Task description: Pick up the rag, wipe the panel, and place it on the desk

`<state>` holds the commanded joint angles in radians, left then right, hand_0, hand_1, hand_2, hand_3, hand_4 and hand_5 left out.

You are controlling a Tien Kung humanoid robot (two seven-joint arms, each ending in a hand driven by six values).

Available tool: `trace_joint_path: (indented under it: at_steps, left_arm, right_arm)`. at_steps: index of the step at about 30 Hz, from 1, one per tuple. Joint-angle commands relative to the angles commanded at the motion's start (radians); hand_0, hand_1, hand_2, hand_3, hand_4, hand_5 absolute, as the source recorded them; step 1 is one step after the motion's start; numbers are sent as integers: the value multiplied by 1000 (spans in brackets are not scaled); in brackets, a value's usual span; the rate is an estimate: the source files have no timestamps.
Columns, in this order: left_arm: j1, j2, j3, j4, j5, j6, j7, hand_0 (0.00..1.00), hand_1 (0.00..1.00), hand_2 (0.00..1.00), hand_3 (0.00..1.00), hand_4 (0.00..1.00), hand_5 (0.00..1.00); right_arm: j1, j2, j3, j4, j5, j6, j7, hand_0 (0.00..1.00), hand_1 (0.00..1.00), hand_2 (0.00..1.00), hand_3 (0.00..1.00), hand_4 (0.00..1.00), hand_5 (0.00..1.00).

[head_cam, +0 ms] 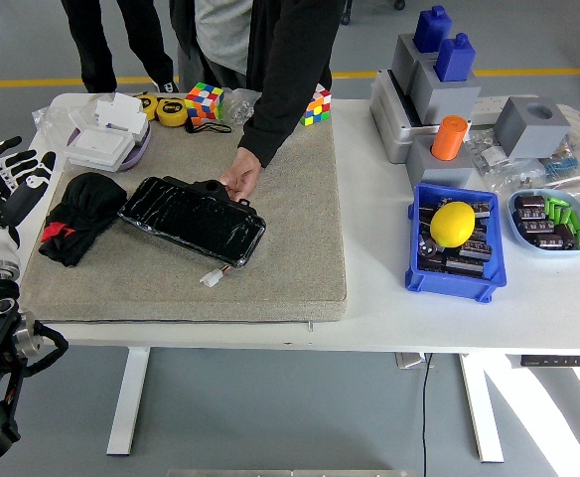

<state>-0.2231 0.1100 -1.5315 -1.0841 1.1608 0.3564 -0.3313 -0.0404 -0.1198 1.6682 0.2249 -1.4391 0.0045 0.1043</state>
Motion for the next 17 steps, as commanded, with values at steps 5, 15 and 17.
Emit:
trace_joint_path:
  at_steps: [5, 15, 17]
  left_arm:
    - [2, -3, -2, -3, 0, 0, -1, 585, 618, 596, 680, 889, 246]
    - [2, -4, -5, -10, 9, 0, 2, 588, 618, 600, 681, 888, 247]
    - [1, -4, -5, -12, 12, -1, 3, 588, 618, 600, 681, 888, 247]
  right_arm:
    - [2, 0, 5, 1, -1, 0, 0, 559, 571, 501, 524, 892, 392]
    - [2, 0, 10, 1, -4, 1, 0, 559, 570, 502, 524, 893, 396]
    - [4, 0, 10, 1, -4, 1, -1, 559, 570, 502, 524, 893, 396]
